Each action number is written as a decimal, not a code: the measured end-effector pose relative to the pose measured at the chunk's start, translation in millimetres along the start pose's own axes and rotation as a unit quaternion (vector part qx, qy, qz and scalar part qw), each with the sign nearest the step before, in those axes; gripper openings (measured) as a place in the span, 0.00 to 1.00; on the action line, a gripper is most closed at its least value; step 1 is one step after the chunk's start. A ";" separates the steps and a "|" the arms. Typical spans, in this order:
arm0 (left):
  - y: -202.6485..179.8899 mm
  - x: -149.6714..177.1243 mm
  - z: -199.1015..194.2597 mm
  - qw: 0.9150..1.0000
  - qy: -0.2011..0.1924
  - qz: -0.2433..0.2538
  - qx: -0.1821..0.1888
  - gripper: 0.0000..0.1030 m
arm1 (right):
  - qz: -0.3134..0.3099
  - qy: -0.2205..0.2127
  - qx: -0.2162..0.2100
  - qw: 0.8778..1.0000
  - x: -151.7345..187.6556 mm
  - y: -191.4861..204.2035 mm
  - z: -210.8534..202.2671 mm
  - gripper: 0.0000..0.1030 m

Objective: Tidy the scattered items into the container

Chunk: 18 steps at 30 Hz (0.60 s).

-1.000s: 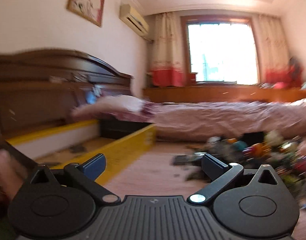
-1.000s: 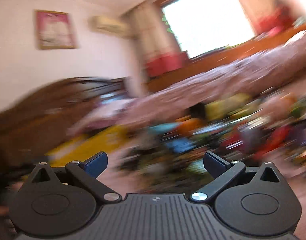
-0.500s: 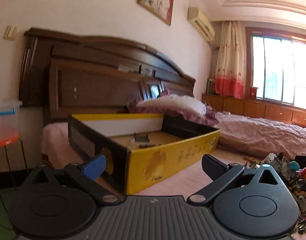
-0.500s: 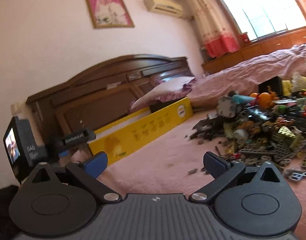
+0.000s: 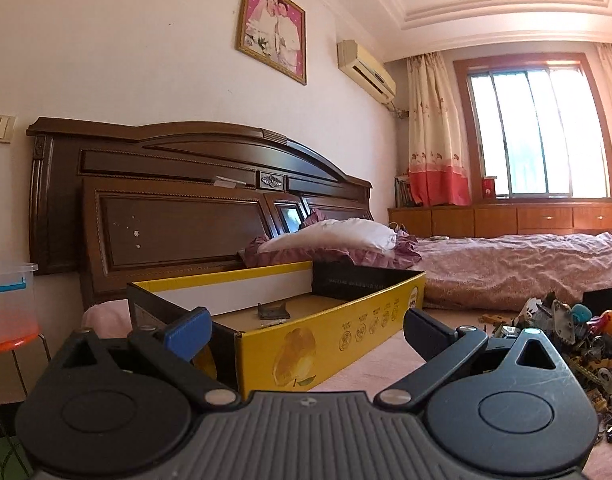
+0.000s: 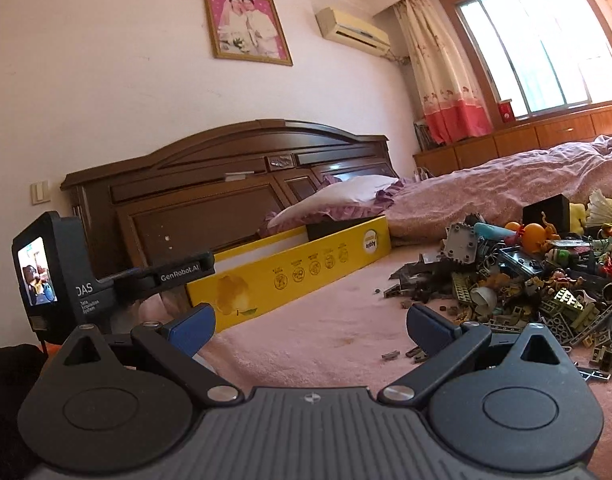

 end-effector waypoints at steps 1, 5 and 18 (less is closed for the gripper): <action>1.4 0.8 2.6 1.000 0.000 0.000 0.000 1.00 | 0.001 0.001 0.001 1.000 0.1 -0.2 0.7 1.00; 2.7 1.5 5.3 1.000 0.003 -0.004 0.002 1.00 | 0.002 0.004 -0.001 1.000 0.8 -0.3 1.7 1.00; 5.1 3.3 14.7 1.000 0.009 -0.008 0.006 1.00 | 0.005 0.012 -0.001 1.000 1.7 0.7 2.7 1.00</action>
Point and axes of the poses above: each gripper's, at about its wrist camera, not at the fingertips, and z roughly the way its jaws point, y to its left, x to its underside, the point moved 1 cm from there along z, roughly the way its jaws point, and after that the axes turned 8 degrees about -y, right-handed, at the moved point
